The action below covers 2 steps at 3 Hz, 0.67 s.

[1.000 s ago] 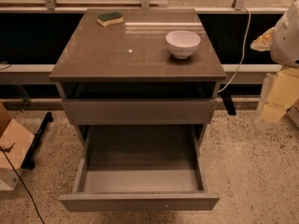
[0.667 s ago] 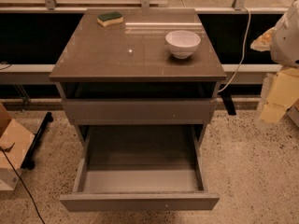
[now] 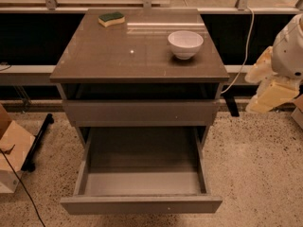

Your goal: Close middle drawer

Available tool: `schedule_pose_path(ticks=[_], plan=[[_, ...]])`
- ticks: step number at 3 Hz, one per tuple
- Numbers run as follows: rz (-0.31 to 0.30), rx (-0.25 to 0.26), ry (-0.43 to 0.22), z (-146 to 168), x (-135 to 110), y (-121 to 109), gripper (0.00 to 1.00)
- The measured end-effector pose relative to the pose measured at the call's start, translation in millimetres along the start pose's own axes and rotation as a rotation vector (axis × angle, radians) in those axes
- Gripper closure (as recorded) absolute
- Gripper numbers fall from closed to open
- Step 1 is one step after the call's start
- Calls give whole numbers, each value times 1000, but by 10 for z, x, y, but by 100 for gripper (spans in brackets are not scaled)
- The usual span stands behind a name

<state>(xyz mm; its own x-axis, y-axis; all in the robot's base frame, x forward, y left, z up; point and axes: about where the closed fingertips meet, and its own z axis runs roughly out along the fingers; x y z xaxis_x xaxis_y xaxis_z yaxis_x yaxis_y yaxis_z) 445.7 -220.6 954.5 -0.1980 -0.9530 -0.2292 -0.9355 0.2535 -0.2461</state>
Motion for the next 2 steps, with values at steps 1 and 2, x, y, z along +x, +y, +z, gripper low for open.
schedule_pose_path(ticks=[1, 2], plan=[[-35, -4, -33, 270, -11, 141, 72], [-48, -17, -67, 698, 29, 345, 94]])
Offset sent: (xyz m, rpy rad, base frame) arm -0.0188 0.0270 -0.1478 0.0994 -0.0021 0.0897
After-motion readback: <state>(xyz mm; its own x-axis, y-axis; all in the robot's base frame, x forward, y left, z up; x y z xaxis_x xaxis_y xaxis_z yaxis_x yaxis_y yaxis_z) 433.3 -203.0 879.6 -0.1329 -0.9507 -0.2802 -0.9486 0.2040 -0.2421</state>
